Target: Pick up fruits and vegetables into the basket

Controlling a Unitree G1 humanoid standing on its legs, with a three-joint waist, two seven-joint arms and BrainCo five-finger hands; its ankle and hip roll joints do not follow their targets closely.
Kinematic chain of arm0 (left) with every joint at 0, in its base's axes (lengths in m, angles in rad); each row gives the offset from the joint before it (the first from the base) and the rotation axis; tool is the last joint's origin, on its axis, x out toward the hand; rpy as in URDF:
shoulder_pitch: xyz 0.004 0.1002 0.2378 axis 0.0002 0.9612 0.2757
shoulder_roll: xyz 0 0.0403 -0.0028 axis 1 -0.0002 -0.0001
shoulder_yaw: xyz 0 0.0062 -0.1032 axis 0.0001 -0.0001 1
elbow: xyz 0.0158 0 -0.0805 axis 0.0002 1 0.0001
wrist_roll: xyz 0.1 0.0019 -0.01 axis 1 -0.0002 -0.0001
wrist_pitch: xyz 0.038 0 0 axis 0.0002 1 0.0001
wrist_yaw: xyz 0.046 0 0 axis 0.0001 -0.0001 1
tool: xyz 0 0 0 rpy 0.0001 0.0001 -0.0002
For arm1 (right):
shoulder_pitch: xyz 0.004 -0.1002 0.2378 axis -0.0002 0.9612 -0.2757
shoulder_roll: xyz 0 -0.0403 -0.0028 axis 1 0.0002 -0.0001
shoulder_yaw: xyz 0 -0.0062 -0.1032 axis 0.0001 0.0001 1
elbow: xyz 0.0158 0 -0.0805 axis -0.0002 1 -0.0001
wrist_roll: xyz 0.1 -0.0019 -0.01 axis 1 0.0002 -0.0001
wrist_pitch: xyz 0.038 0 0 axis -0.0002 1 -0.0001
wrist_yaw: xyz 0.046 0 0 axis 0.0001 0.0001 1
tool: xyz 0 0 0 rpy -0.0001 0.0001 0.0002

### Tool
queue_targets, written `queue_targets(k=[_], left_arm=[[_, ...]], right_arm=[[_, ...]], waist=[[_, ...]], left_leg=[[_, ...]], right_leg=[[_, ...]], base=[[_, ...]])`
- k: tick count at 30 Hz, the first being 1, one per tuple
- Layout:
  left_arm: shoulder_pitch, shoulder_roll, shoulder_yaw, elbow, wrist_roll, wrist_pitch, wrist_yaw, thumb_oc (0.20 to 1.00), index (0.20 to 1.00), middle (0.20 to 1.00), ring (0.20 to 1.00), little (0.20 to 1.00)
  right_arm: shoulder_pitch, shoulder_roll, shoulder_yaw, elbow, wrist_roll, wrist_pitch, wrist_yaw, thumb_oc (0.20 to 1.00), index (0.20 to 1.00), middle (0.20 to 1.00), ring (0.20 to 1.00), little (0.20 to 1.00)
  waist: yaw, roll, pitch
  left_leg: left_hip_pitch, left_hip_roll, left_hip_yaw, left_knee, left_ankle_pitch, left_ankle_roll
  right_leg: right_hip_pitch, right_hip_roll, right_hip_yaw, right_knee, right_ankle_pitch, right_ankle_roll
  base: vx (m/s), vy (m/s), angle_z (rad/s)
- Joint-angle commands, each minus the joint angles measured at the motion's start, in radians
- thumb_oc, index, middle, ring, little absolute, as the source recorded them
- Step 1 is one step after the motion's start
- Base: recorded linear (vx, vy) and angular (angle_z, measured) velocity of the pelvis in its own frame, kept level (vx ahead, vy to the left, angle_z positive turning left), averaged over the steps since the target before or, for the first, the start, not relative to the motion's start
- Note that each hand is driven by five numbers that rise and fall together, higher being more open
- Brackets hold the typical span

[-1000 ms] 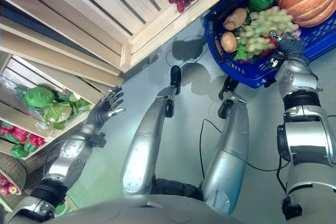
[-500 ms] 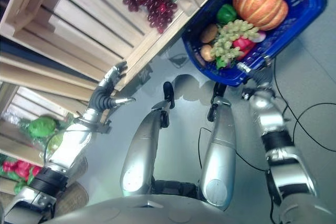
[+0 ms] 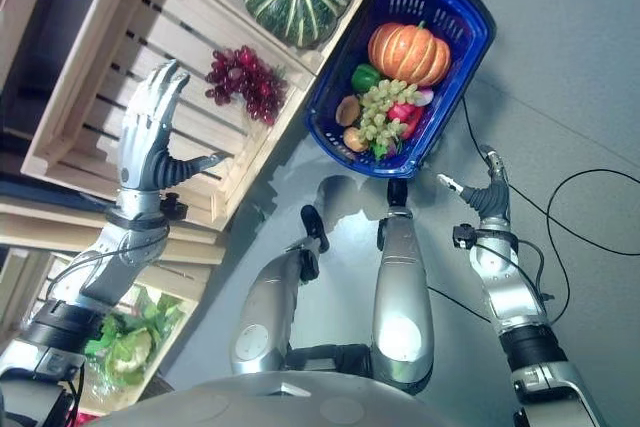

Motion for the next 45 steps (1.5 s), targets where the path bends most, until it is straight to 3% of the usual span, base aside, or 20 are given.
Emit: queue_targets(k=[1, 8, 13, 14, 15, 16, 23, 37, 41, 45], left_arm=[[0.009, 0.063, 0.022, 0.021, 0.158, 0.099, 0.120, 1.000, 1.000, 1.000, 1.000, 1.000], [-0.079, 0.159, -0.075, 0.157, 0.274, 0.360, 0.077, 1.000, 1.000, 1.000, 1.000, 1.000], [-0.127, 0.195, -0.154, 0.264, 0.247, 0.444, 0.019, 1.000, 1.000, 1.000, 1.000, 1.000], [-0.153, 0.196, -0.178, 0.302, 0.220, 0.447, -0.005, 1.000, 1.000, 1.000, 1.000, 1.000], [-0.172, 0.197, -0.191, 0.321, 0.203, 0.445, -0.028, 1.000, 1.000, 1.000, 1.000, 1.000], [-0.187, 0.193, -0.205, 0.339, 0.189, 0.448, -0.041, 1.000, 1.000, 1.000, 1.000, 1.000], [-0.312, 0.145, -0.265, 0.561, -0.014, 0.433, -0.163, 1.000, 1.000, 1.000, 1.000, 1.000], [-0.486, 0.103, -0.270, 0.871, -0.223, 0.449, -0.248, 1.000, 1.000, 1.000, 1.000, 1.000], [-0.496, 0.096, -0.263, 0.903, -0.278, 0.460, -0.224, 1.000, 1.000, 1.000, 1.000, 1.000], [-0.455, 0.078, -0.203, 0.859, -0.287, 0.399, -0.113, 1.000, 1.000, 1.000, 1.000, 1.000]], right_arm=[[0.052, -0.036, -0.040, -0.105, -0.034, -0.059, 0.046, 1.000, 1.000, 1.000, 1.000, 1.000], [0.081, -0.104, -0.052, -0.193, -0.025, -0.054, 0.112, 1.000, 1.000, 1.000, 1.000, 1.000], [0.098, -0.143, -0.062, -0.233, -0.009, -0.065, 0.146, 1.000, 1.000, 1.000, 1.000, 1.000], [0.095, -0.152, -0.059, -0.244, -0.008, -0.066, 0.152, 1.000, 1.000, 1.000, 1.000, 1.000], [0.091, -0.157, -0.056, -0.253, -0.002, -0.065, 0.155, 1.000, 1.000, 1.000, 1.000, 1.000], [0.089, -0.157, -0.055, -0.256, 0.000, -0.064, 0.159, 1.000, 1.000, 1.000, 1.000, 1.000], [0.071, -0.171, -0.040, -0.299, 0.010, -0.079, 0.210, 1.000, 1.000, 1.000, 1.000, 1.000], [0.045, -0.164, -0.036, -0.322, 0.069, -0.082, 0.222, 1.000, 1.000, 1.000, 1.000, 1.000], [0.045, -0.155, -0.028, -0.318, 0.062, -0.082, 0.212, 1.000, 1.000, 1.000, 1.000, 1.000], [0.057, -0.146, -0.028, -0.323, 0.045, -0.097, 0.196, 1.000, 1.000, 1.000, 1.000, 1.000]], waist=[[-0.032, -0.021, -0.038], [-0.089, -0.018, -0.038], [-0.127, -0.009, -0.038], [-0.138, -0.003, -0.038], [-0.147, -0.006, -0.037], [-0.149, -0.002, -0.037], [-0.195, -0.001, -0.037], [-0.228, -0.014, -0.037], [-0.225, -0.021, -0.037], [-0.209, -0.024, -0.037]], left_leg=[[-0.036, 0.009, 0.019, 0.076, -0.064, 0.028], [-0.043, 0.012, 0.053, 0.124, -0.087, 0.026], [-0.063, 0.017, 0.077, 0.145, -0.096, 0.025], [-0.058, 0.018, 0.073, 0.154, -0.122, 0.018], [-0.074, 0.022, 0.091, 0.155, -0.102, 0.024], [-0.069, 0.022, 0.082, 0.165, -0.129, 0.017], [-0.131, 0.038, 0.118, 0.205, -0.139, 0.016], [-0.254, 0.052, 0.141, 0.272, -0.160, 0.020], [-0.266, 0.050, 0.137, 0.274, -0.160, 0.020], [-0.266, 0.047, 0.130, 0.268, -0.160, 0.022]], right_leg=[[0.048, -0.029, 0.015, -0.007, -0.054, 0.085], [0.031, -0.032, 0.055, -0.001, -0.048, 0.091], [0.001, -0.029, 0.084, 0.000, -0.042, 0.095], [0.000, -0.025, 0.099, 0.008, -0.065, 0.104], [-0.017, -0.027, 0.100, 0.002, -0.042, 0.098], [-0.013, -0.024, 0.109, 0.013, -0.068, 0.106], [-0.091, -0.007, 0.149, 0.041, -0.070, 0.106], [-0.225, 0.015, 0.180, 0.097, -0.074, 0.099], [-0.235, 0.015, 0.178, 0.098, -0.070, 0.098], [-0.234, 0.012, 0.170, 0.095, -0.070, 0.098]], base=[[0.06, 0.092, -0.17], [0.04, 0.085, -0.16], [0.06, 0.106, -0.23], [0.04, 0.089, -0.21], [0.12, 0.106, -0.21], [0.02, 0.048, -0.21], [0.03, 0.068, -0.16], [0.01, 0.025, -0.03], [-0.01, -0.001, 0.02], [-0.02, -0.012, 0.03]])
